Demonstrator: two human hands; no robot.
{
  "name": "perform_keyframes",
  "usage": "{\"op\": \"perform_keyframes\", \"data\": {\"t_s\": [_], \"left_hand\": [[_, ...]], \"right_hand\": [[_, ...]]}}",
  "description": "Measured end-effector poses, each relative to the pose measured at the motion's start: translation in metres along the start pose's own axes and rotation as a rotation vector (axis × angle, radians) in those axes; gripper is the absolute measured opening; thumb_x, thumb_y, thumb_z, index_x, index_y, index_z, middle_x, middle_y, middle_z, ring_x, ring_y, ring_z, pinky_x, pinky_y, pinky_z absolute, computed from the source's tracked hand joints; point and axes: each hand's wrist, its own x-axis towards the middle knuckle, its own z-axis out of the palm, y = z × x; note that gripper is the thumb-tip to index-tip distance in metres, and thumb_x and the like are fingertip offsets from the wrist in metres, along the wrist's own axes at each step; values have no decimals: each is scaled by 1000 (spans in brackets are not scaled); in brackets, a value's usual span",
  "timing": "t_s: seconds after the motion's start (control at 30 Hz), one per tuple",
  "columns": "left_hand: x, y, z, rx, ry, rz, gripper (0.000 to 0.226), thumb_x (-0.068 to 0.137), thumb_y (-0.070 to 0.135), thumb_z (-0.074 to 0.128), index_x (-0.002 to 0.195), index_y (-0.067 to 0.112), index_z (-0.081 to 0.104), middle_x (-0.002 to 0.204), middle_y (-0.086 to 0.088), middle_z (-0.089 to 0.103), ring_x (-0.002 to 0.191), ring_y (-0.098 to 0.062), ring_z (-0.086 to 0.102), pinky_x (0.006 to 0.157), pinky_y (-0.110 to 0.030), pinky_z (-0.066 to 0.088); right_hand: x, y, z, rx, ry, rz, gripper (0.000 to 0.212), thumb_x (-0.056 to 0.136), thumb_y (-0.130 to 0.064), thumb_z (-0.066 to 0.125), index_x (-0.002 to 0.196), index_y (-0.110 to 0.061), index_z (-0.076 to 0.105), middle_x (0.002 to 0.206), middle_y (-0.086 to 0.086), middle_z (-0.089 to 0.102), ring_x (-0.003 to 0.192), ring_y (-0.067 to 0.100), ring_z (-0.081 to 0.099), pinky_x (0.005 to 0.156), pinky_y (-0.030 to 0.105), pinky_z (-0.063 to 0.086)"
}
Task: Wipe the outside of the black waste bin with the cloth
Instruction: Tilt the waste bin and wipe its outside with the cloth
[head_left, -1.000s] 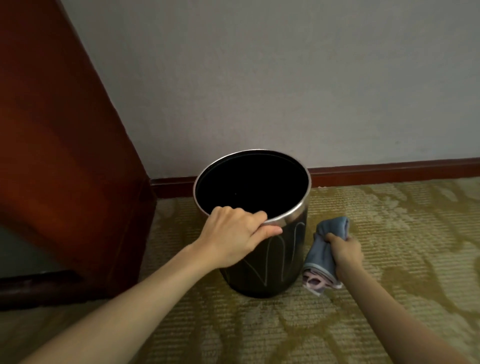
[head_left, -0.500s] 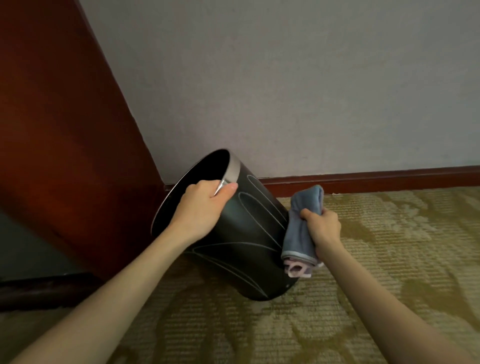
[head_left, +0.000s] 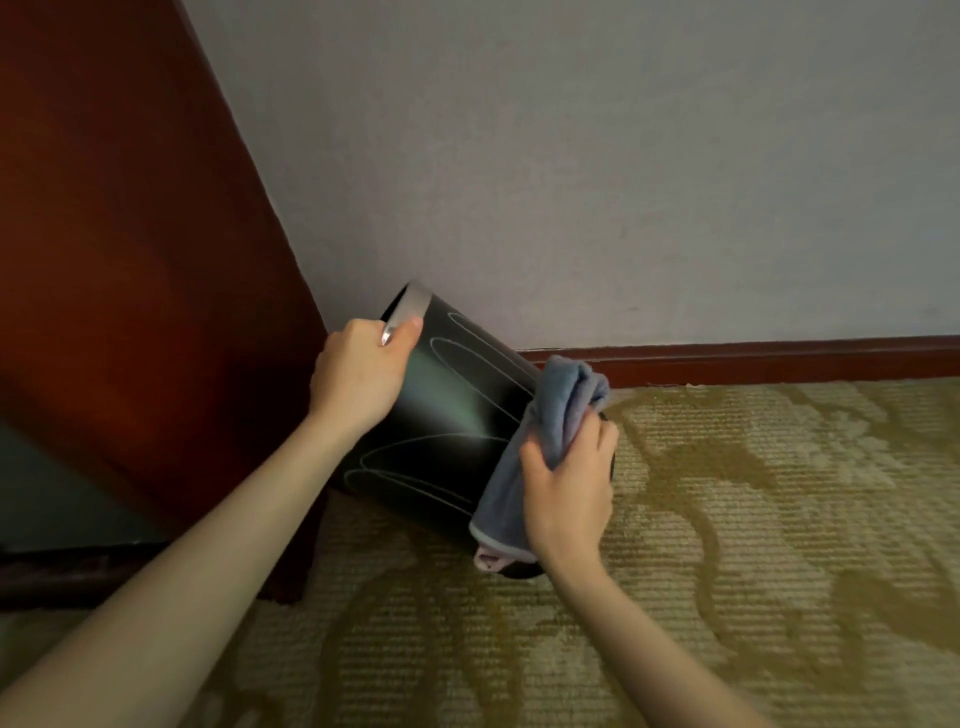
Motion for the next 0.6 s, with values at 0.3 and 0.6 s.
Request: {"op": "perform_keyframes", "data": {"t_s": [0.3, 0.6], "left_hand": [[-7, -14, -9, 31, 31, 207, 52, 94, 43, 45, 53, 11, 46, 57, -16, 52, 66, -43, 56, 58, -42, 40], [-19, -23, -12, 37, 28, 266, 51, 94, 41, 45, 50, 14, 41, 49, -6, 42, 58, -41, 53, 54, -42, 38]], "right_hand": [[18, 5, 8, 32, 69, -141, 20, 81, -25, 61, 91, -11, 51, 92, 4, 48, 71, 16, 48, 58, 35, 40], [106, 24, -4, -20, -127, 239, 16, 79, -33, 61, 88, -19, 60, 87, 9, 62, 79, 33, 58, 67, 36, 45]]}}
